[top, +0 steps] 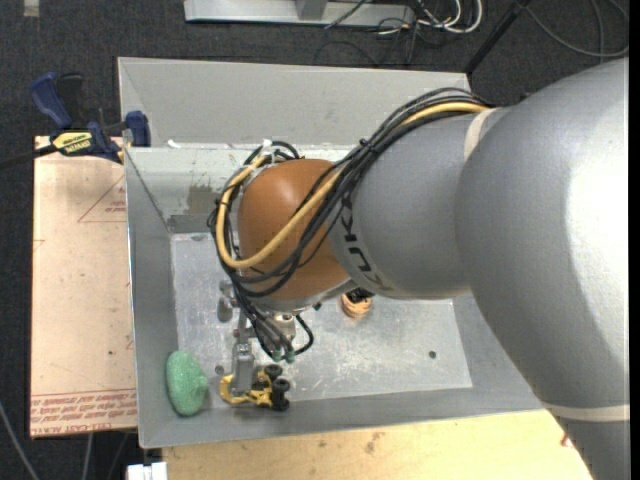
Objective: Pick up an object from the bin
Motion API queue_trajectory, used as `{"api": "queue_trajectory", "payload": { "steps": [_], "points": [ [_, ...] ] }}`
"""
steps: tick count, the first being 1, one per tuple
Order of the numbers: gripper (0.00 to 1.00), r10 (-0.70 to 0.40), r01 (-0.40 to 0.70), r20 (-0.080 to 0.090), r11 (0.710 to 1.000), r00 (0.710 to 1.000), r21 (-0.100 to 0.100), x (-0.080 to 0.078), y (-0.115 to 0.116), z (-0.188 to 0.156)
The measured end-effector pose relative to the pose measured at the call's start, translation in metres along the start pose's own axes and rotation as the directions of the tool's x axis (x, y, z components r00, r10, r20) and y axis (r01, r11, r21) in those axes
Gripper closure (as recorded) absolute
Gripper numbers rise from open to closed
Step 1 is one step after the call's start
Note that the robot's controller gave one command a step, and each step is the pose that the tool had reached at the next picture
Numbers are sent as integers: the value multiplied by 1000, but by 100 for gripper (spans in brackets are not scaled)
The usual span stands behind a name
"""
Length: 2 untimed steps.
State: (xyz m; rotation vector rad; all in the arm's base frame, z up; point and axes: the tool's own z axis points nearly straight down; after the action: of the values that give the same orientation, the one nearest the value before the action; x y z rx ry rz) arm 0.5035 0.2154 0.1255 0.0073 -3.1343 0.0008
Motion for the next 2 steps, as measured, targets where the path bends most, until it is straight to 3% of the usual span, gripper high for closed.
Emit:
{"api": "queue_trajectory", "payload": {
  "steps": [1,2],
  "points": [
    [0,5,-5,7,1000,1000,-2,-2,-1,-5],
    [0,-289,289,10,957,957,0,9,-25,20]
  ]
}}
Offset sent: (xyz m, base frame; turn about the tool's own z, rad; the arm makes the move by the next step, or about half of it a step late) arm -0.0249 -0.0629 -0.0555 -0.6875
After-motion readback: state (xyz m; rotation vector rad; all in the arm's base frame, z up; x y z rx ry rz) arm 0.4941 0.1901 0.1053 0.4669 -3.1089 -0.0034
